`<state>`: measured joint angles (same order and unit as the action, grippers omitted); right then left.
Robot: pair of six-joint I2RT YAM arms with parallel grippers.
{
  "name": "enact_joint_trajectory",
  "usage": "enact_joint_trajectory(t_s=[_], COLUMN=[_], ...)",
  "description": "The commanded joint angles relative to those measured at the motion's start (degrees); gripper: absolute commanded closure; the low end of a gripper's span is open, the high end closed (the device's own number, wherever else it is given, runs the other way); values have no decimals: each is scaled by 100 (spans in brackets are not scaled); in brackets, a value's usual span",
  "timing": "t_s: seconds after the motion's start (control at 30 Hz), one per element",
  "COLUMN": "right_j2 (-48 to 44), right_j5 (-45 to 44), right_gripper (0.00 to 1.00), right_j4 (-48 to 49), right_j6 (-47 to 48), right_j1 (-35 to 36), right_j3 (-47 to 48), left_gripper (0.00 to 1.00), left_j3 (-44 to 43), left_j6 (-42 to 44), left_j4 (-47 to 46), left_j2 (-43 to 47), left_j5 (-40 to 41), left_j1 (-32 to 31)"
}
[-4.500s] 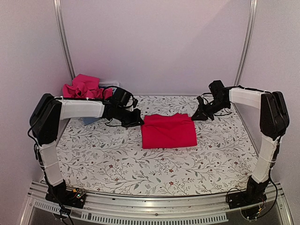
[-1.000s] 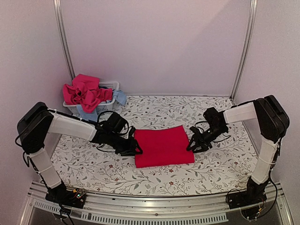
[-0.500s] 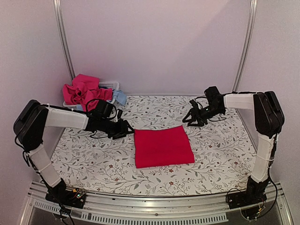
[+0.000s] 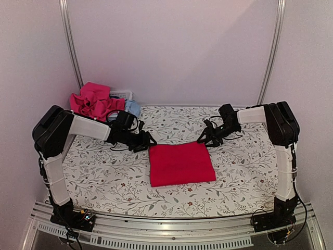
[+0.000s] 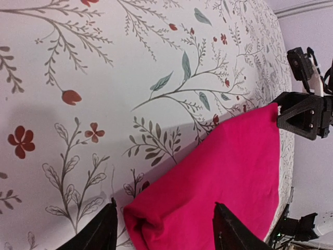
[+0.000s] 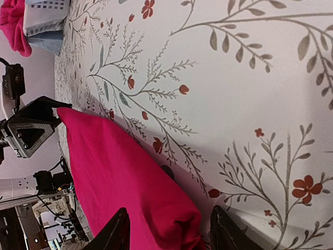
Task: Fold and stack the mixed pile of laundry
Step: Smooth out the square-folded T-shirt at the center of the board.
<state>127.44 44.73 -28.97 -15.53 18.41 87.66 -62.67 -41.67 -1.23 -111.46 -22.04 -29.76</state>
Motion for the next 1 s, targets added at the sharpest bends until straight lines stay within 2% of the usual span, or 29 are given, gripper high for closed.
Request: enact_joint_trajectory(t_s=[0.0,0.17,0.23,0.4,0.5,0.6,0.97], right_j2=[249,241,253,155,-115,-398,-1219], right_j5=[145,176,215,274,252,214,48], right_gripper=[49,57,64,90,99,100,100], right_j4=[38,107,119,103,84,60,-57], right_j6=[70,63,38,-22,-50,-67,-122], right_j1=[101,103,103,104,101,97,-48], right_j3=[81,67,97,84,21,-56,-834], left_gripper=[39,46,52,75,90,100,100], left_j3=[-252,-333,-320,-280,-217,-169,-76], left_j6=[-25,16,29,44,79,114,161], left_j4=[-158,-182,-213,-341,-432,-450,-414], left_j2=[-279,-441,-447,-323,-164,-41,230], left_j5=[-55,-161,-156,-172,-193,-199,-255], left_j1=[40,33,39,38,33,31,8])
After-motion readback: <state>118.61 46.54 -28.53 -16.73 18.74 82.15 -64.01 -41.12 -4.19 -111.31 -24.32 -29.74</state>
